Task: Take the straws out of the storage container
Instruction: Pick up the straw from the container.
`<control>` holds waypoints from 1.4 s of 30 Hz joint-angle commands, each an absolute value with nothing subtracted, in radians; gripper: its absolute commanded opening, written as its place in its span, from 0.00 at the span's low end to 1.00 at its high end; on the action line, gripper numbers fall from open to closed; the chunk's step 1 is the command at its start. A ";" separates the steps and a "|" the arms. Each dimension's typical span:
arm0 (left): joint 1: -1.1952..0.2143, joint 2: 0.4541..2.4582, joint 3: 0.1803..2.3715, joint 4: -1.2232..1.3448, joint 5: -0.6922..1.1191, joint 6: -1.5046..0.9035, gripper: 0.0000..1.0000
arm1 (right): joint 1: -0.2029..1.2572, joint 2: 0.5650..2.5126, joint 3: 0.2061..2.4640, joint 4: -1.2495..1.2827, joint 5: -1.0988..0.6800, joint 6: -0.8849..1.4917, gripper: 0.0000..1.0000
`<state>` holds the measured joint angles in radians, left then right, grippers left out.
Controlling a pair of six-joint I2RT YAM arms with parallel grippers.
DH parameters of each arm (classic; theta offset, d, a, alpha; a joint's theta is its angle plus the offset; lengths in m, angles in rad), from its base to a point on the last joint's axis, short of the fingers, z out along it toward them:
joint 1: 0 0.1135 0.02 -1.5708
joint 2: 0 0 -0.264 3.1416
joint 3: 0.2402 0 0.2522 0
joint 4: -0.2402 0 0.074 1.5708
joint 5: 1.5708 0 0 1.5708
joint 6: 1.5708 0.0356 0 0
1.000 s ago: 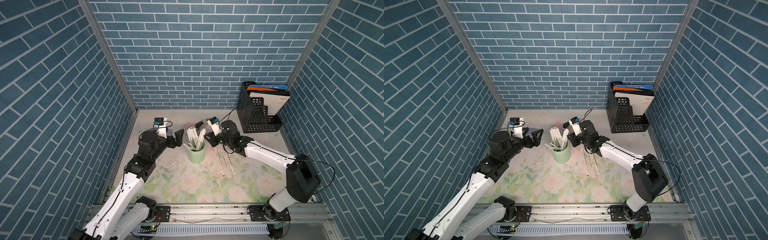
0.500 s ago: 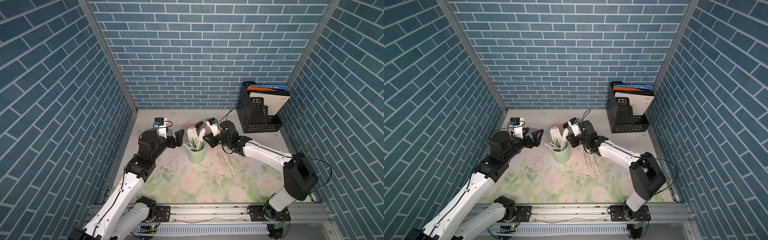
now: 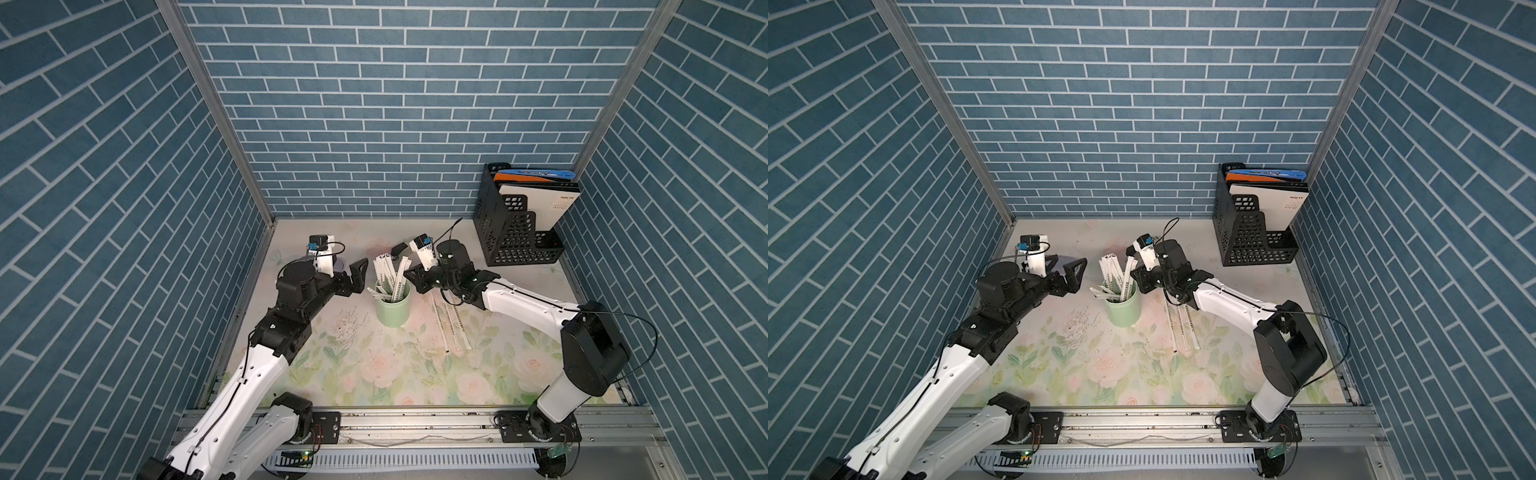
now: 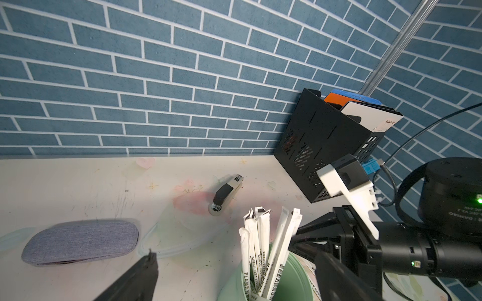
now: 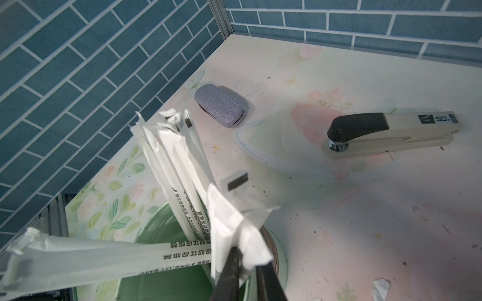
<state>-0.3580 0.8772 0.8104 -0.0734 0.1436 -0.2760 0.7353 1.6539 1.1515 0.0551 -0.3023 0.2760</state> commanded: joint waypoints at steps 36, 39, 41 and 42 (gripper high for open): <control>-0.360 0.873 0.810 -0.069 0.157 -0.273 1.00 | 0.750 1.467 1.234 -0.004 -0.295 0.290 0.03; -0.360 0.873 0.810 -0.069 0.158 -0.273 0.99 | 0.750 1.461 1.253 -0.003 -0.291 0.310 0.02; -0.360 0.872 0.810 -0.069 0.158 -0.273 1.00 | 0.750 1.454 1.266 -0.003 -0.280 0.326 0.02; -0.360 0.873 0.810 -0.069 0.158 -0.273 1.00 | 0.749 1.448 1.268 0.000 -0.274 0.336 0.01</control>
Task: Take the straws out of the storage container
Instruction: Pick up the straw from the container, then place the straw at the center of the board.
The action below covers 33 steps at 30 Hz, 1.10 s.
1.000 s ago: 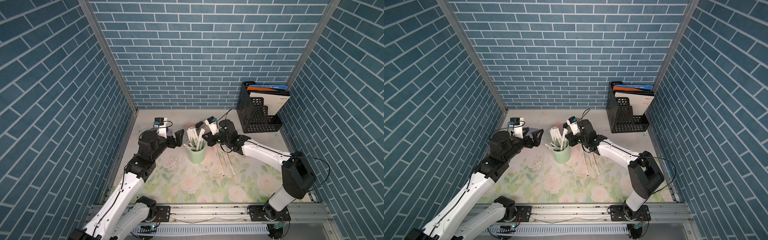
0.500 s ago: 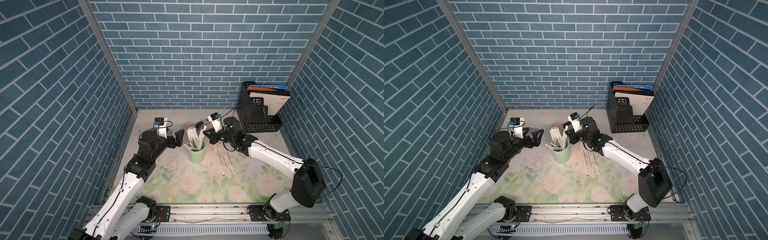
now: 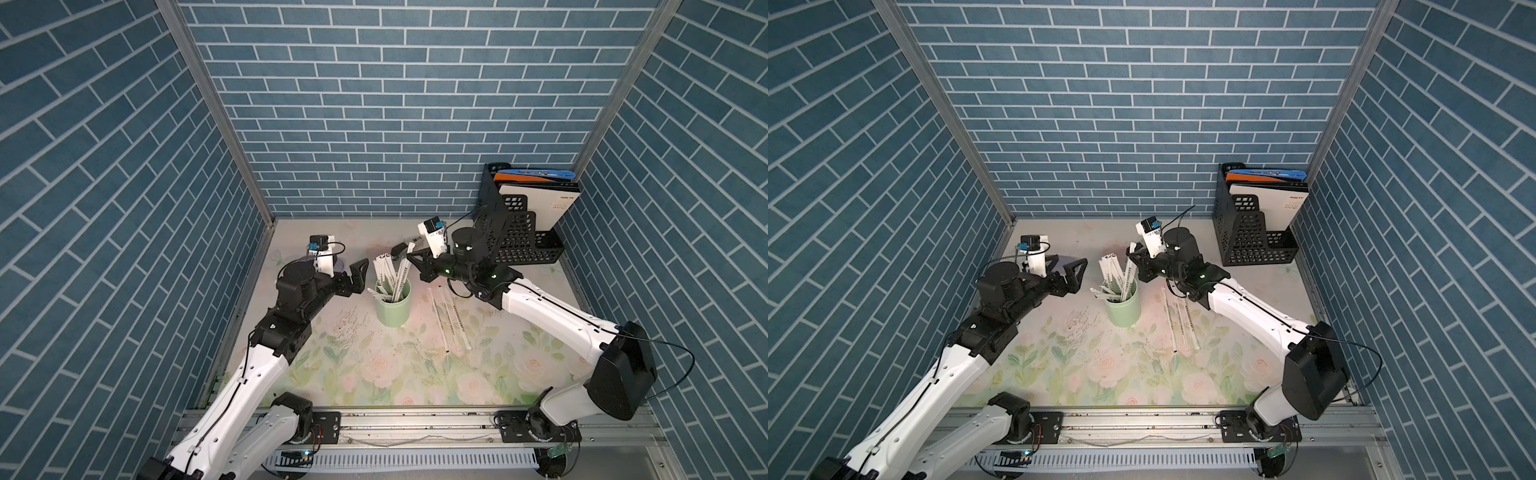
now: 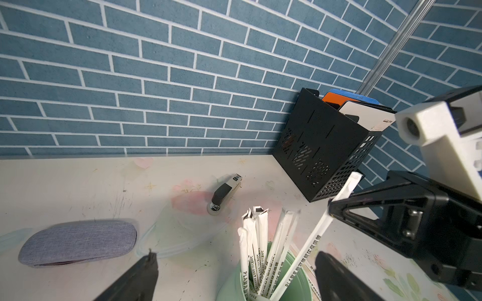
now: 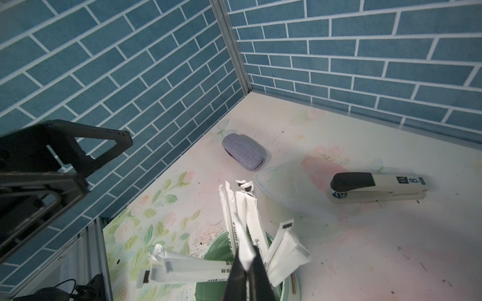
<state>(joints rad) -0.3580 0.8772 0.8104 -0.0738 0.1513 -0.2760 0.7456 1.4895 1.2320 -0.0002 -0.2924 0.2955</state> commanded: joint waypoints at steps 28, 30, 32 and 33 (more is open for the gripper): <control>-0.360 0.875 0.812 -0.068 0.169 -0.273 1.00 | 0.682 1.520 1.851 -0.774 -0.099 0.267 0.00; -0.360 0.874 0.811 -0.069 0.169 -0.273 1.00 | 0.646 1.561 1.920 -0.909 -0.083 0.257 0.00; -0.360 0.877 0.812 -0.069 0.170 -0.273 1.00 | 0.604 1.582 1.932 -1.000 -0.083 0.242 0.00; -0.360 0.877 0.812 -0.069 0.169 -0.273 1.00 | 0.588 1.584 1.919 -1.030 -0.083 0.237 0.00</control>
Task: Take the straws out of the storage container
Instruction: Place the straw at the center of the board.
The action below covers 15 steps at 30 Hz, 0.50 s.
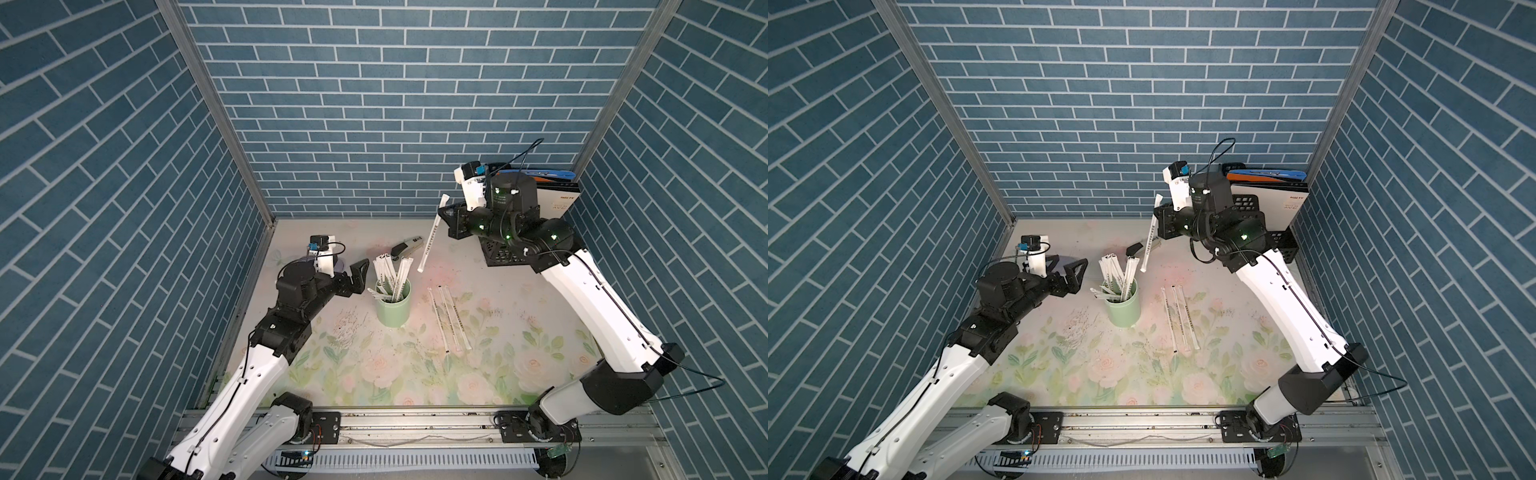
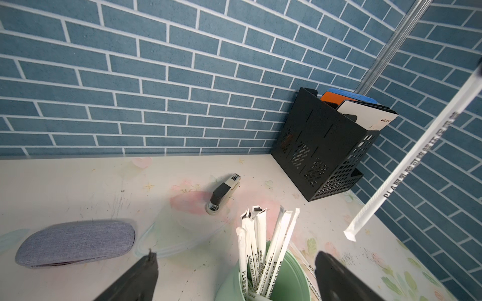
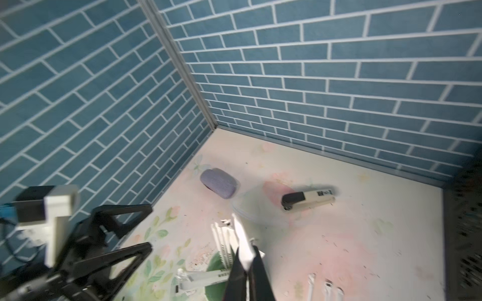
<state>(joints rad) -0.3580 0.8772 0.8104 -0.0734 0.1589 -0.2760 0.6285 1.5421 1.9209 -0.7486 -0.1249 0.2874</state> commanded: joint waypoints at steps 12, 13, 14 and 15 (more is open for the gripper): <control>-0.360 0.891 0.813 -0.072 0.174 -0.275 1.00 | 0.496 1.623 1.594 -1.052 -0.016 0.182 0.00; -0.360 0.891 0.813 -0.072 0.174 -0.275 0.99 | 0.493 1.638 1.578 -1.049 -0.016 0.173 0.00; -0.360 0.891 0.814 -0.072 0.173 -0.276 0.99 | 0.489 1.650 1.568 -1.049 -0.012 0.168 0.00; -0.360 0.891 0.813 -0.072 0.173 -0.276 1.00 | 0.484 1.665 1.558 -1.049 -0.011 0.161 0.00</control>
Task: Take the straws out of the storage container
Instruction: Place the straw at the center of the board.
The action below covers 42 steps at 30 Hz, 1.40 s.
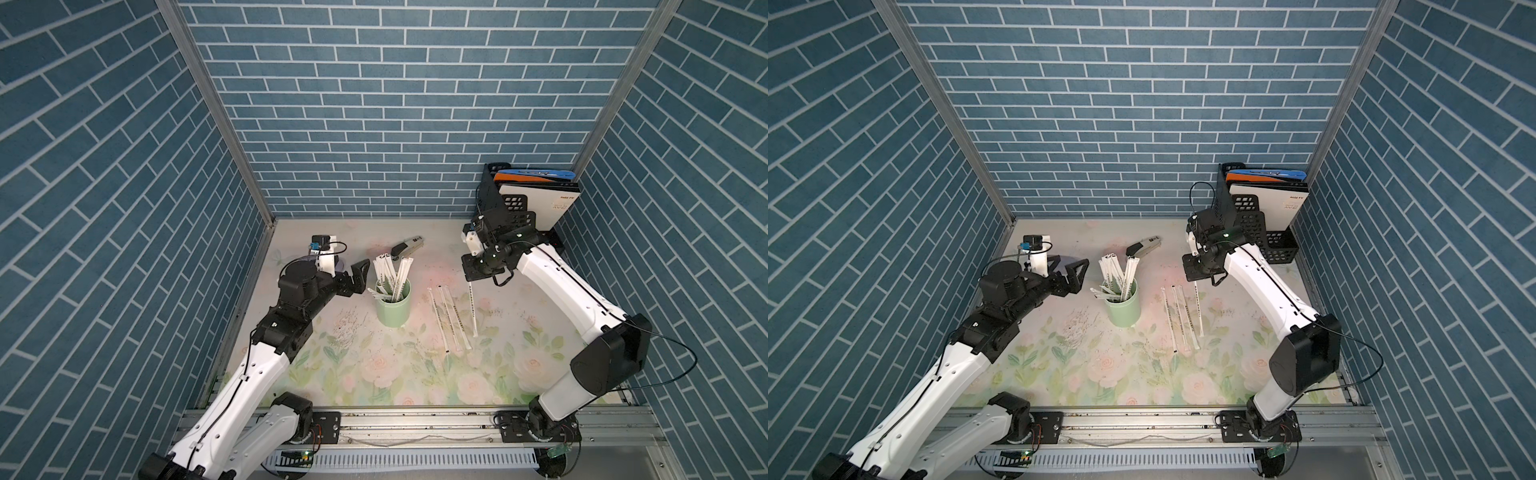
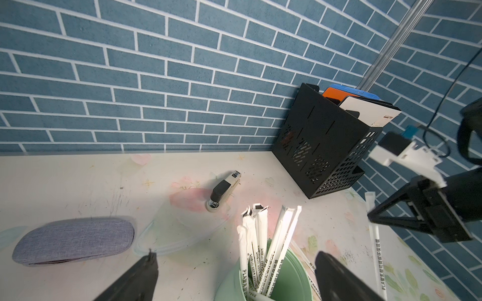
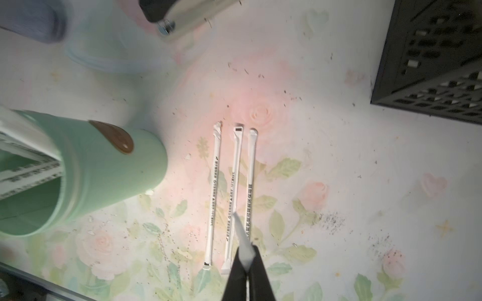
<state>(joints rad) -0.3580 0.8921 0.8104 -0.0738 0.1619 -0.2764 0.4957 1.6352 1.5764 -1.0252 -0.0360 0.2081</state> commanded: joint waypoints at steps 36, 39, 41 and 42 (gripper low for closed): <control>-0.360 0.888 0.815 -0.072 0.174 -0.273 1.00 | 0.413 1.931 1.578 -0.952 -0.137 0.118 0.00; -0.360 0.888 0.814 -0.072 0.173 -0.273 0.99 | 0.411 1.943 1.577 -0.949 -0.138 0.117 0.00; -0.360 0.887 0.814 -0.072 0.172 -0.273 1.00 | 0.410 1.948 1.576 -0.946 -0.139 0.117 0.00; -0.360 0.888 0.815 -0.072 0.172 -0.273 0.99 | 0.411 1.950 1.575 -0.946 -0.137 0.117 0.00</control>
